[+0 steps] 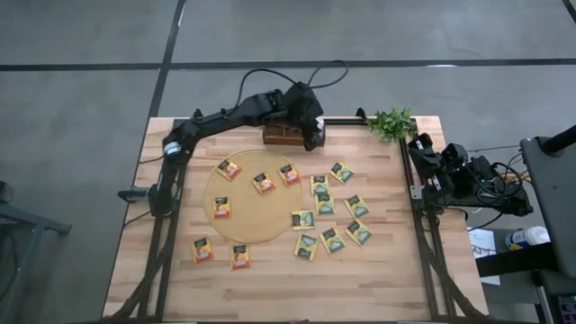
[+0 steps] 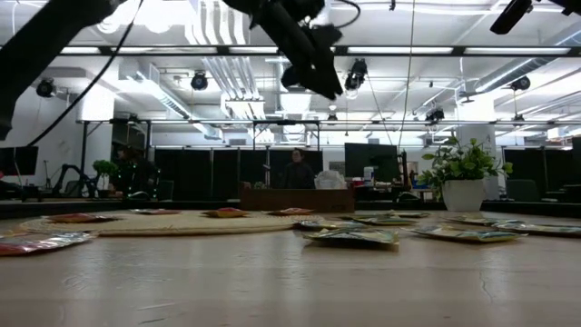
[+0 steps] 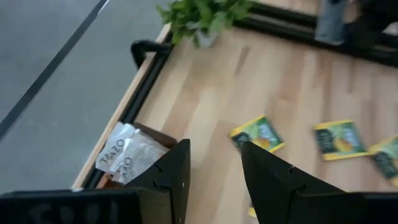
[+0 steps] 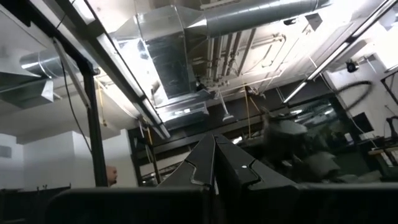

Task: Pick & Place Tea
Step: Put the yellow tea bag into the middle section of the wooden organizer

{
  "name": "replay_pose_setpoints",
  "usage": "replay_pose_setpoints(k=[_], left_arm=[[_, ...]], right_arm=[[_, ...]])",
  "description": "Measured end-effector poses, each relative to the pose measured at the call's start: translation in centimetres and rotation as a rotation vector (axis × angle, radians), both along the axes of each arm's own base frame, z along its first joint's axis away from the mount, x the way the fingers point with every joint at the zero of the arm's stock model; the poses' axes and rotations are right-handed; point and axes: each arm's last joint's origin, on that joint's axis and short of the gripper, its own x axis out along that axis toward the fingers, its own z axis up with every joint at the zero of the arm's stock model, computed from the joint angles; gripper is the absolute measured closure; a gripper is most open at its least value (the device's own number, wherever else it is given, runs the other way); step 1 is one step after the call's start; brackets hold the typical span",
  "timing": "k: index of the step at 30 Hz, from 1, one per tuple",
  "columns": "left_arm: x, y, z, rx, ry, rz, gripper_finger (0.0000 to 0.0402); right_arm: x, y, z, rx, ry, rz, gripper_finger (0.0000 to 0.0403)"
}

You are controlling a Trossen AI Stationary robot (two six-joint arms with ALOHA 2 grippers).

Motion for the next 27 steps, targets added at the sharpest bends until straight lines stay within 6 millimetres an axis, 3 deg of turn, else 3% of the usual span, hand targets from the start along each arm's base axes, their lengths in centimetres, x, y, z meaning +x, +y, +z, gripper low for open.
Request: replay_pose_setpoints(k=[7,13,21,27], left_arm=[[-3.3,-2.3,1.1,-0.044,-0.064,-0.001,0.0264],[-7.4,-4.9,-0.3,-0.113,-0.149,0.019,0.0264],[-13.4,-7.8,-2.0,-0.236,-0.404,0.054,0.0264],[-17.2,-8.9,-1.7,-0.309,-0.523,0.1,0.0264]], right_arm=[[0.0,0.0,0.0,-0.014,0.001,-0.012,0.0394],[0.0,-0.1,0.0,-0.002,0.002,-0.029,0.0394],[0.0,-0.2,0.0,0.02,0.001,-0.052,0.0394],[0.0,-0.2,0.0,0.011,0.005,-0.059,0.0394]])
